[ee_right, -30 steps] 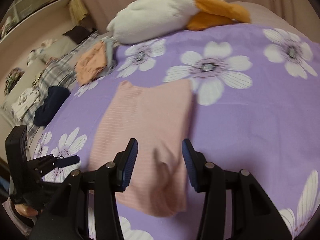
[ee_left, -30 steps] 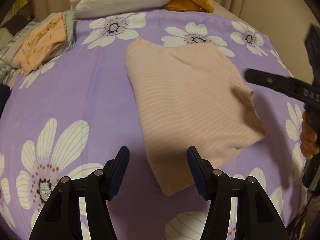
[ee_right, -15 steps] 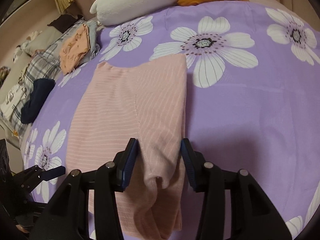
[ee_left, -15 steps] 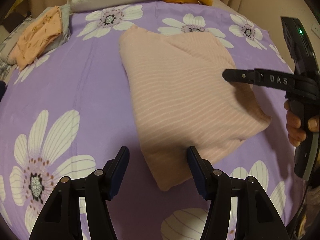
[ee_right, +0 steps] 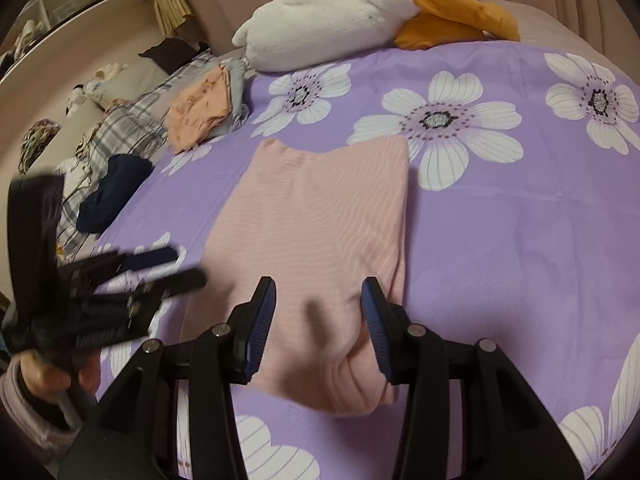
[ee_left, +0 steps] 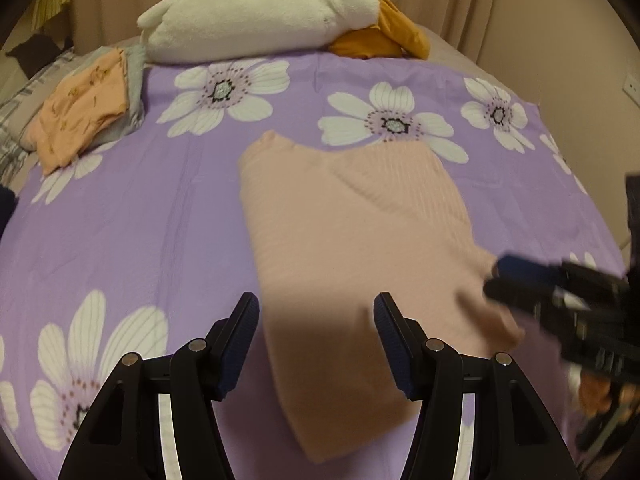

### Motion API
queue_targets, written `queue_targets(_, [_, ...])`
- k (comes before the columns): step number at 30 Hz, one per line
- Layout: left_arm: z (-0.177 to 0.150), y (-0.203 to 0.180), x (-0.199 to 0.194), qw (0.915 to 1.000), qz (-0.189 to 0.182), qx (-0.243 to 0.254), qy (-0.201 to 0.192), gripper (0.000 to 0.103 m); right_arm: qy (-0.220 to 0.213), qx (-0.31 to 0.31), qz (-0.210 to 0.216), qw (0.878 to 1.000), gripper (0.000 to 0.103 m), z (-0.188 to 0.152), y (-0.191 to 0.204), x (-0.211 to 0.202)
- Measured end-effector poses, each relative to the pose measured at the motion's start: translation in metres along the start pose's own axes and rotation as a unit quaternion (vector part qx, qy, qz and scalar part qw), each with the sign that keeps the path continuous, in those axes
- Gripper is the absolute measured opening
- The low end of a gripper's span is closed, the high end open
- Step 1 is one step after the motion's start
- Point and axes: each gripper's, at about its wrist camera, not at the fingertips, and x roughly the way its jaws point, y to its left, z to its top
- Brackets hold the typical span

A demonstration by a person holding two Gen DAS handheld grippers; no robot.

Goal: Fold small clothes
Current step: 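Open the right gripper and release the folded shirt onto the bed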

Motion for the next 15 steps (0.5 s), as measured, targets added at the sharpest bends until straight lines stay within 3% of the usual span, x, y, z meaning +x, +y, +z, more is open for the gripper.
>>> queue_targets(8, [0.000,-0.004,0.029,0.9997,0.015,0.004,0.020,0.059,0.046,0.001,-0.037,0.998,0.042,-0.018,-0.013,0.024])
queue_targets(15, [-0.001,-0.001,0.023,0.9997,0.016,0.005,0.019,0.059,0.045,0.006,-0.031,0.998,0.044,-0.020,-0.017,0.025])
